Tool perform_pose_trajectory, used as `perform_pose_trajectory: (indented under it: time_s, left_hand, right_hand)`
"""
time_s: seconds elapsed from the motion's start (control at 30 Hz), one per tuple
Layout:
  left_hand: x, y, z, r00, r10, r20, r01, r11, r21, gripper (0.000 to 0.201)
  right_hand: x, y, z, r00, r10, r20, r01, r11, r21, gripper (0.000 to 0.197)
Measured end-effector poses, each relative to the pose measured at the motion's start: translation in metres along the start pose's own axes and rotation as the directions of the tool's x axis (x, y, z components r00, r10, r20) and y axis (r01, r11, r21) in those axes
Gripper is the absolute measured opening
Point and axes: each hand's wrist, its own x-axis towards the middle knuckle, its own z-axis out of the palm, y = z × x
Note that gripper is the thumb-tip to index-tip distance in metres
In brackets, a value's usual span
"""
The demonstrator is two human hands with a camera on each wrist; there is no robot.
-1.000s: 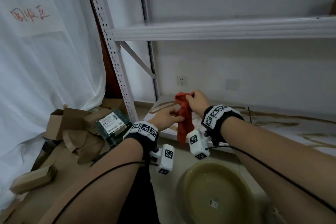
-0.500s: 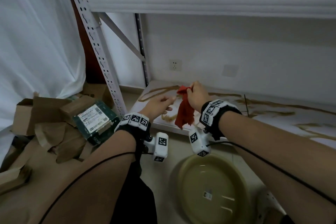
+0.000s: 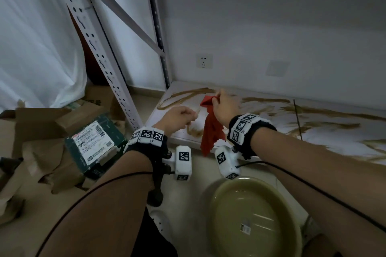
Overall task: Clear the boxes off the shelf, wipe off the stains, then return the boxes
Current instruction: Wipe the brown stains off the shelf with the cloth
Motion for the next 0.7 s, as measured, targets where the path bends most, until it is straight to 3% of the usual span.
perform_pose_trajectory:
  time_s: [0.07,0.13,0.23,0.3,0.37,0.63,0.7]
  left_hand:
    - [0.002,0.004,0.006,0.995,-0.01,0.101,0.003,0.997,0.073,0.029]
    - [0.004,0.009,0.012,0.989,0.004,0.147,-0.016,0.996,0.083,0.026]
    - [0.013,0.008,0.014,0.996,0.005,0.089,-0.012,0.997,0.073,0.026]
    - [0.014,0.007,0.011,0.994,-0.012,0.106,0.006,0.998,0.057,0.023]
    - [0.013,0.004,0.01,0.987,-0.04,0.157,0.028,0.997,0.076,0.022]
    - [0.005,-0.001,0.002,0.965,-0.056,0.255,-0.068,0.888,0.454,0.034]
    - [0.004,-0.002,0.004,0.95,-0.091,0.3,-0.082,0.851,0.519,0.034]
  right_hand:
    - [0.004,-0.004,0.006,1.0,-0.002,0.013,0.001,0.998,0.059,0.017]
    - [0.008,-0.009,0.011,0.999,-0.037,0.023,0.035,0.997,0.073,0.017]
    - [0.012,-0.013,0.012,0.992,-0.118,0.036,0.117,0.993,0.032,0.009]
    - [0.015,-0.011,0.01,0.991,-0.128,0.032,0.13,0.991,-0.037,0.014]
    - [0.017,-0.005,0.002,0.997,-0.071,0.009,0.072,0.995,-0.074,0.02]
    - [0.01,0.029,-0.025,0.986,0.168,-0.023,-0.169,0.984,-0.053,0.017]
    - [0.004,0.031,-0.022,0.98,0.199,-0.011,-0.2,0.978,-0.058,0.029]
